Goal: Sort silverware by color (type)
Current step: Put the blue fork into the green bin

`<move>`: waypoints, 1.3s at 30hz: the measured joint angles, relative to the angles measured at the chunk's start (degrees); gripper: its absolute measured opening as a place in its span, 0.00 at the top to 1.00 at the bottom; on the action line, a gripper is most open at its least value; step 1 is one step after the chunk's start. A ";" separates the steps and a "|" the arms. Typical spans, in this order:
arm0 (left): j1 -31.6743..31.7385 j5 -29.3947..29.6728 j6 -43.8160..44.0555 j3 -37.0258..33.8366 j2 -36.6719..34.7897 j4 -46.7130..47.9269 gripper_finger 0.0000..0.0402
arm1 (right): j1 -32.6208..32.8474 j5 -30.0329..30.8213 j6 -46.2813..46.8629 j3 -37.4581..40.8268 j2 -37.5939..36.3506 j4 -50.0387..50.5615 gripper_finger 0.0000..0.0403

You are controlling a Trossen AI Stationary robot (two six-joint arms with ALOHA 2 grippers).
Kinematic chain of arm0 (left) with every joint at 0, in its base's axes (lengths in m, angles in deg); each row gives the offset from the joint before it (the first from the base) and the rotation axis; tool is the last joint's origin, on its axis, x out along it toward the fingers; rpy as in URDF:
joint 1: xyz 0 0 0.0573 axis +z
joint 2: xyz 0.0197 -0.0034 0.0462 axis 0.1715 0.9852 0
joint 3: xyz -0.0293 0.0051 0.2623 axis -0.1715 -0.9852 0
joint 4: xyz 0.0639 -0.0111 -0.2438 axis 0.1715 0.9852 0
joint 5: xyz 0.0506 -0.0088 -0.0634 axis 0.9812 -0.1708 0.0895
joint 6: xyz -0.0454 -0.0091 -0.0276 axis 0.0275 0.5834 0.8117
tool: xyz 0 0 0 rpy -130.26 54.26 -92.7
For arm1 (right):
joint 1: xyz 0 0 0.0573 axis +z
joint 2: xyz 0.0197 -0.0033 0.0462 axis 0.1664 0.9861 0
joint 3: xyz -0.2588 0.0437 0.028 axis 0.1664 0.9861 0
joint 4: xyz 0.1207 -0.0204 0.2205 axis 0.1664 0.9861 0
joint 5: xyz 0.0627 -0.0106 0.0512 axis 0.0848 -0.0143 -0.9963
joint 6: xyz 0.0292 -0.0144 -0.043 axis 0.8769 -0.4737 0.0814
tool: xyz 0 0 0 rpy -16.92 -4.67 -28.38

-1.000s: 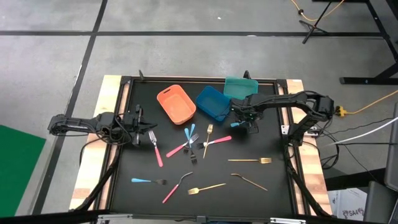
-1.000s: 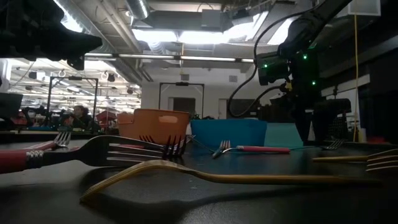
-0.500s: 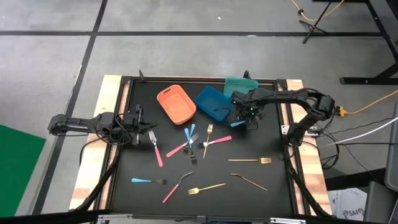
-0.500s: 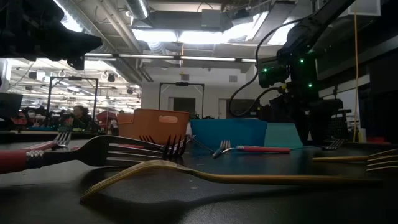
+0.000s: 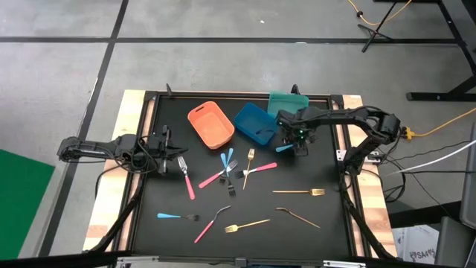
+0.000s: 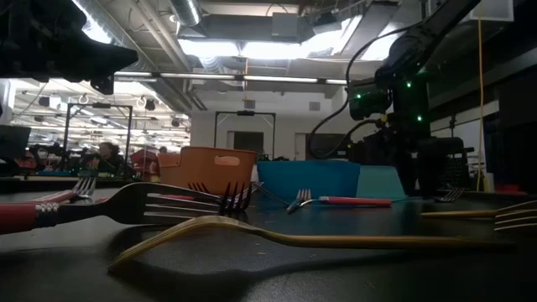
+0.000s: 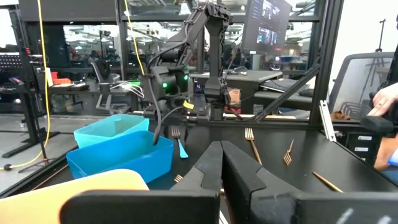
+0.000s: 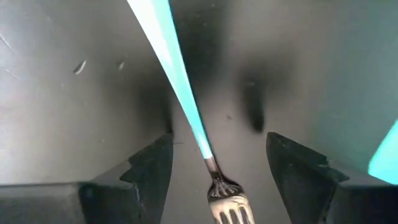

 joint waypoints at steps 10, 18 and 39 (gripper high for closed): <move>0.00 0.00 -0.02 0.01 0.01 0.00 1.00 | 0.00 0.36 -0.02 1.63 -0.11 -1.80 0.38; -0.02 0.00 -0.02 0.01 0.00 0.02 1.00 | 0.00 0.60 -0.09 1.69 -0.11 -2.14 0.38; 0.00 0.00 -0.02 0.01 0.00 0.02 1.00 | 0.03 -0.67 -1.88 1.78 0.00 -2.02 0.58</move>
